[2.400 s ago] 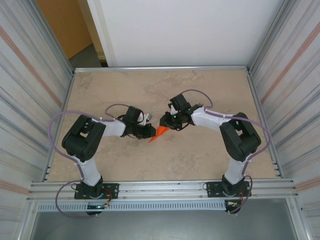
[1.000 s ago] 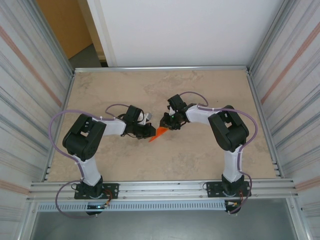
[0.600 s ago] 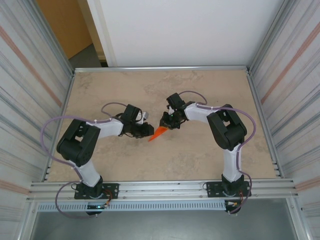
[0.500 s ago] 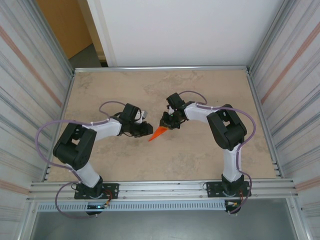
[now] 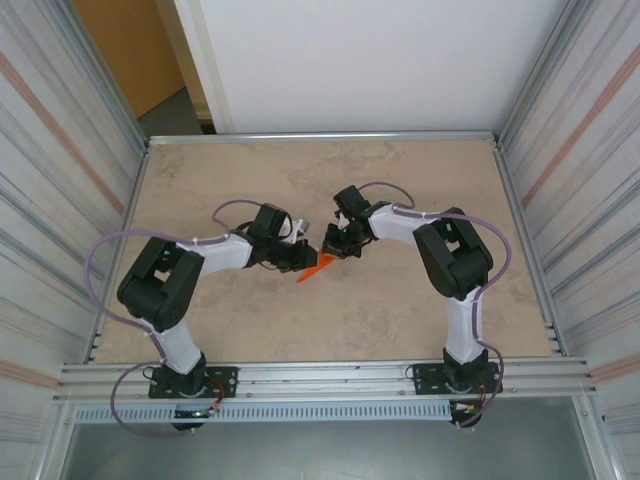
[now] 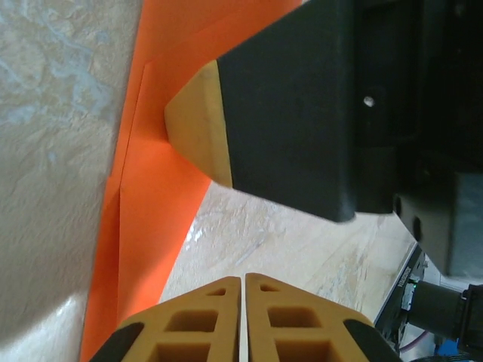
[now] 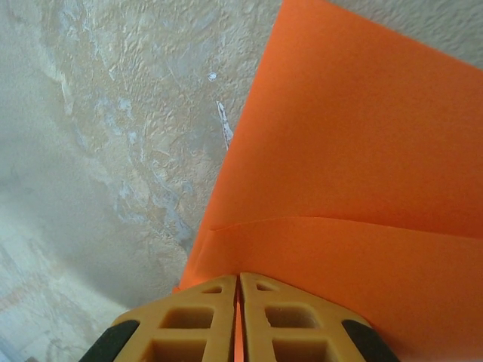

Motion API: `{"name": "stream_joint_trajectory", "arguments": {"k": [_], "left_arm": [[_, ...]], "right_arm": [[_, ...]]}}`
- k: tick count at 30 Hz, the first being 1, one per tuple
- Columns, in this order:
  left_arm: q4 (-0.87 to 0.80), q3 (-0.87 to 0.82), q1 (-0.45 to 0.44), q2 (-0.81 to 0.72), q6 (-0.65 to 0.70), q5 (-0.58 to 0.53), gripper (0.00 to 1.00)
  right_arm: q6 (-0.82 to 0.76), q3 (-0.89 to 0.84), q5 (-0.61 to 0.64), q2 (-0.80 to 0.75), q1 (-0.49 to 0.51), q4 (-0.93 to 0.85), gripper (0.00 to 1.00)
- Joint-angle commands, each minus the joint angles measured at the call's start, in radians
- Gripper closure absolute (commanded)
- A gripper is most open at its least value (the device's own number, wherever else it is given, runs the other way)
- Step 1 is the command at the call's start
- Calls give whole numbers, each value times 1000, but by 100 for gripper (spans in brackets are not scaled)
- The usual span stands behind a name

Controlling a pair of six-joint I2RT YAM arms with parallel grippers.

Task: Fold a paper plane with a square sheet of paper (pick it up from the middle)
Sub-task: Fold the wing for the fifth time at the center of the table.

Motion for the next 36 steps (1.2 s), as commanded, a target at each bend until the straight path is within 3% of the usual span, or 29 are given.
{"name": "stream_joint_trajectory", "arguments": {"k": [1, 22, 36], "left_arm": [[-2, 46, -12, 33, -1, 44, 91], [-110, 55, -1, 132, 28, -40, 93], [-106, -26, 53, 119, 15, 29, 94]], "right_arm": [[18, -11, 59, 65, -6, -84, 90], [23, -5, 63, 88, -10, -115, 91], [11, -8, 91, 121, -11, -184, 92]]}}
